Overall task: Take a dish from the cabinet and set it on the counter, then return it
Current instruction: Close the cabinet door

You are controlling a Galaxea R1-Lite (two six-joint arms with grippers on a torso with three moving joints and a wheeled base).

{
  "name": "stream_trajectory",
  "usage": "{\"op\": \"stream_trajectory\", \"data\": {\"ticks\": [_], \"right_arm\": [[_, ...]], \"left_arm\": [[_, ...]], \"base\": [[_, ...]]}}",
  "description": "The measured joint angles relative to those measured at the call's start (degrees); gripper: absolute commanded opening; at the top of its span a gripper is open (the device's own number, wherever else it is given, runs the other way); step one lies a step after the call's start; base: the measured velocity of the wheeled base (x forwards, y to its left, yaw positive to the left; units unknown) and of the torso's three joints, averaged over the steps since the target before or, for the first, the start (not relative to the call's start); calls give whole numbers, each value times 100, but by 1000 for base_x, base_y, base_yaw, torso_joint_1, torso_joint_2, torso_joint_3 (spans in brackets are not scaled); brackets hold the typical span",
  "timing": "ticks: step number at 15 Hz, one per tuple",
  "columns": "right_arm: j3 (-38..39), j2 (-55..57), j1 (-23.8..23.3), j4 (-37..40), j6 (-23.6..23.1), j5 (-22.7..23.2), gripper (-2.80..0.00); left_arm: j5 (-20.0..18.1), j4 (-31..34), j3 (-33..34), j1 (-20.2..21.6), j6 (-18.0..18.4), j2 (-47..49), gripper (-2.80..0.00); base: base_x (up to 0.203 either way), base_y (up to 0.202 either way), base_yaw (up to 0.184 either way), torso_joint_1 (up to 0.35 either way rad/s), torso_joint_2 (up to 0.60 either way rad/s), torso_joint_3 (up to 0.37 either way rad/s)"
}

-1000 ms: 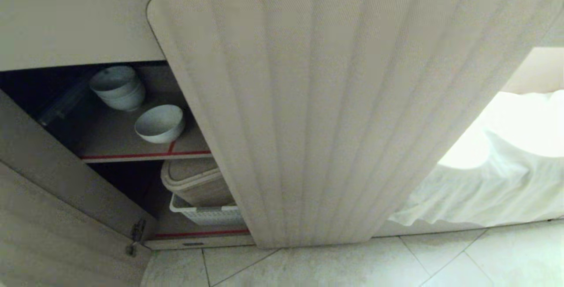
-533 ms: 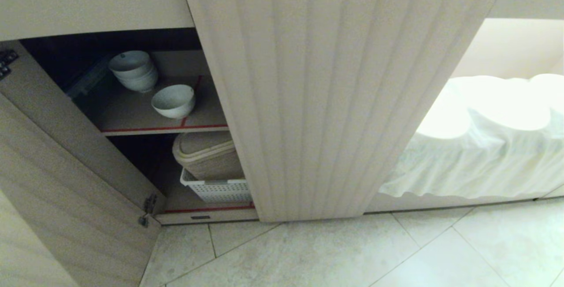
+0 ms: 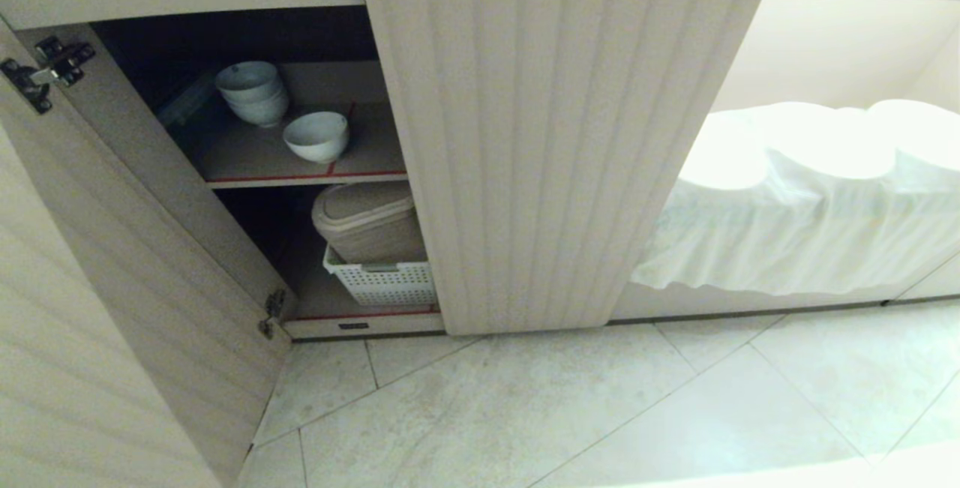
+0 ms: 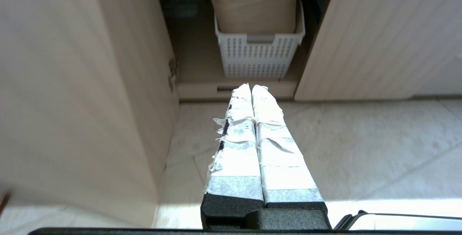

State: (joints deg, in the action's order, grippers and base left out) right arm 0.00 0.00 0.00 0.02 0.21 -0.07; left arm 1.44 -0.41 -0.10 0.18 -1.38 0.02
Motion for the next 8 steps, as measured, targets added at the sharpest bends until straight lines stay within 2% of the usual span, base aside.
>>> {"op": "stream_trajectory", "data": {"ticks": [8], "right_arm": [[0,0,0,-2,-5,0,-280]], "left_arm": [[-2,9,0,-2,-1,0,-280]], "base": [[-190,0,0,3,2,3]]}}
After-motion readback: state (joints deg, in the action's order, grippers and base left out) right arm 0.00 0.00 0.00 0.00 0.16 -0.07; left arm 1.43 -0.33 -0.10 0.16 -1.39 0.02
